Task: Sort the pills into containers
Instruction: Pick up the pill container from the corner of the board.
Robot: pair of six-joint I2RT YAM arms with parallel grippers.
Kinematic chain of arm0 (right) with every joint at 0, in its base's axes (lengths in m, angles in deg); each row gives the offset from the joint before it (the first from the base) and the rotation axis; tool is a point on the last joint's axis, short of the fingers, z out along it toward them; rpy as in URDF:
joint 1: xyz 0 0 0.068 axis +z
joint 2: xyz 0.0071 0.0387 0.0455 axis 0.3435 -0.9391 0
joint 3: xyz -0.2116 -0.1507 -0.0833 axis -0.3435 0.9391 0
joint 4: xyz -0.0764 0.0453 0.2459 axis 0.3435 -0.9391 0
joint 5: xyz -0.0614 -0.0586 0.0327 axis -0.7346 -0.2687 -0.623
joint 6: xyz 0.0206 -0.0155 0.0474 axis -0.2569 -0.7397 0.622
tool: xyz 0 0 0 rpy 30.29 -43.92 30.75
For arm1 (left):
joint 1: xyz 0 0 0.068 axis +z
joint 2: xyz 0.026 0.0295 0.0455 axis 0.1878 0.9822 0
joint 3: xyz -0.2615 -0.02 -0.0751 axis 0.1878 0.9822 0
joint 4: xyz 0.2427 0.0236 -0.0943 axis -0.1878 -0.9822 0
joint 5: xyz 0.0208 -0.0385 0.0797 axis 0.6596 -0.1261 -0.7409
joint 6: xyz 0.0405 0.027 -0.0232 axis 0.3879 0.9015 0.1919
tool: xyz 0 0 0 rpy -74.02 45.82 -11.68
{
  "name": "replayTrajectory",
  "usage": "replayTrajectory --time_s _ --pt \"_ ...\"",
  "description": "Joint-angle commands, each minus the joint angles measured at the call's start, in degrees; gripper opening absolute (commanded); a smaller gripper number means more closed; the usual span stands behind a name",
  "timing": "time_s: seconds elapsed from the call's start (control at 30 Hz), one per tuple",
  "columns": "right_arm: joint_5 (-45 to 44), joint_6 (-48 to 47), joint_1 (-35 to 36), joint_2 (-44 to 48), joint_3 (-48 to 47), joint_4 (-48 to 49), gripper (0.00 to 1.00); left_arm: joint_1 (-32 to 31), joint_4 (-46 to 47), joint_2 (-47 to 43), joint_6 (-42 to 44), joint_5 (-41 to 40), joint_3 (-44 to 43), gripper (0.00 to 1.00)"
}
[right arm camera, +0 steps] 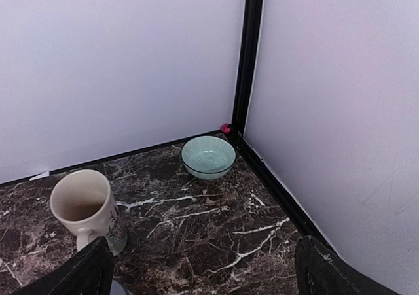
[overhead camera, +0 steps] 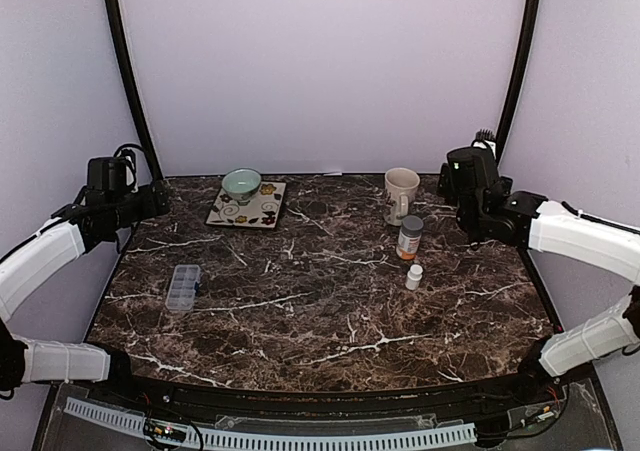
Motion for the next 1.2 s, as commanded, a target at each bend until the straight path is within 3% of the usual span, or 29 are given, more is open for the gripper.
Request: replayTrajectory --time_s 0.0,0.23,0.37,0.73,1.17 --pt "-9.7 -7.0 8.2 -0.4 -2.7 5.8 0.96 -0.4 -5.8 -1.0 0.3 0.5 -3.0 0.97" --pt "-4.7 -20.3 19.2 -4.2 -3.5 23.3 0.86 -0.4 -12.0 -1.2 -0.5 6.2 -3.7 0.96" --pt "-2.6 -24.8 24.0 -10.4 -7.3 27.7 0.84 -0.4 -14.5 -0.9 -1.5 11.4 -3.6 0.91" --pt "4.0 -15.5 29.4 -25.3 -22.6 16.6 0.85 -1.9 -20.5 1.4 -4.9 20.2 0.8 0.80" --pt "11.6 -3.9 29.6 -28.8 -24.6 8.5 0.86 -7.4 -24.7 2.4 -11.1 16.3 6.5 0.78"
